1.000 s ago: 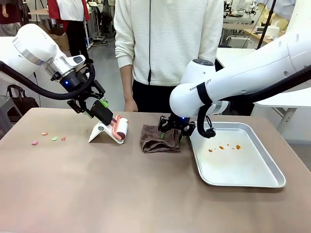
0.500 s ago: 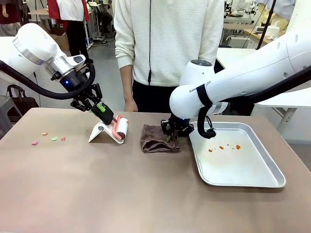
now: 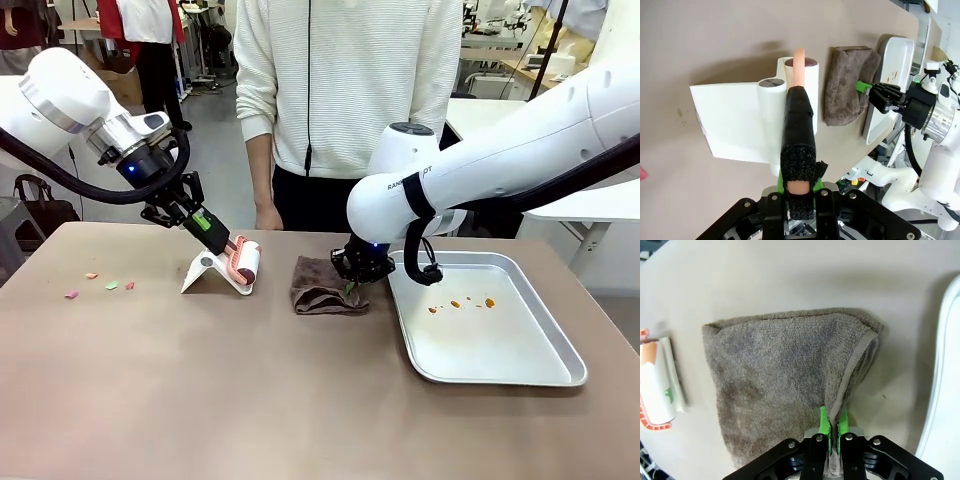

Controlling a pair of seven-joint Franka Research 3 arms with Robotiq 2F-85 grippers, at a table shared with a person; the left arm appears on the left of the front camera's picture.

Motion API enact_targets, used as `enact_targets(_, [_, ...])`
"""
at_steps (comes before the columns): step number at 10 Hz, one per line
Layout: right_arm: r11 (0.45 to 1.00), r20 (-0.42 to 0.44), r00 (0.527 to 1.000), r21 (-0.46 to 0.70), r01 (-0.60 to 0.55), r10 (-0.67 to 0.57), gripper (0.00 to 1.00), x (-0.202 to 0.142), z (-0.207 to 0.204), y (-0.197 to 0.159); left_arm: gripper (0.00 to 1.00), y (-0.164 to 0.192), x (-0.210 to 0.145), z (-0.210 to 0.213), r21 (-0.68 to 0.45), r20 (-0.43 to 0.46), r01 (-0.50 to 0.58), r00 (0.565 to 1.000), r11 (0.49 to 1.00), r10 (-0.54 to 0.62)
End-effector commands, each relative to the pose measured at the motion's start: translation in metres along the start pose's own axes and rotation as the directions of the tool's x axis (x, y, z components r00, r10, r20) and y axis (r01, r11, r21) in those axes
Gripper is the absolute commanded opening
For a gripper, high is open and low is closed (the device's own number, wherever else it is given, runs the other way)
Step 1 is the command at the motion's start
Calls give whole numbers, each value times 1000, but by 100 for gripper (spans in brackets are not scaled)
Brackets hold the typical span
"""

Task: Clean the surface of the table.
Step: Hold the Lint Roller with your left hand and the towel with your right hand.

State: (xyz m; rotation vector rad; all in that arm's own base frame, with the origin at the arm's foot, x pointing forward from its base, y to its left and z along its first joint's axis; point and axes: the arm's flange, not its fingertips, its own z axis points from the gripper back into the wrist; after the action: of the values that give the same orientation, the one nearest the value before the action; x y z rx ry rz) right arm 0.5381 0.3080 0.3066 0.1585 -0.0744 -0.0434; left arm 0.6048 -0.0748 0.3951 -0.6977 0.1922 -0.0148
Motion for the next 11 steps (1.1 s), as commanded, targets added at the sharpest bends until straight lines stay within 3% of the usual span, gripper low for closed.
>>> enact_targets(1, [999, -4, 1000, -29, 21, -21, 0, 3, -9, 8, 0, 11, 0, 8, 18, 11, 8, 1000, 1000, -8])
enact_targets(6, [999, -4, 999, 0, 50, -50, 0, 8, -7, -2, 0, 3, -11, 20, -105, 42, 121, 992, 987, -117])
enact_targets(11, [998, -2, 998, 23, 59, -59, 0, 9, -9, -5, 0, 8, -6, 13, -188, -29, 179, 982, 966, -188])
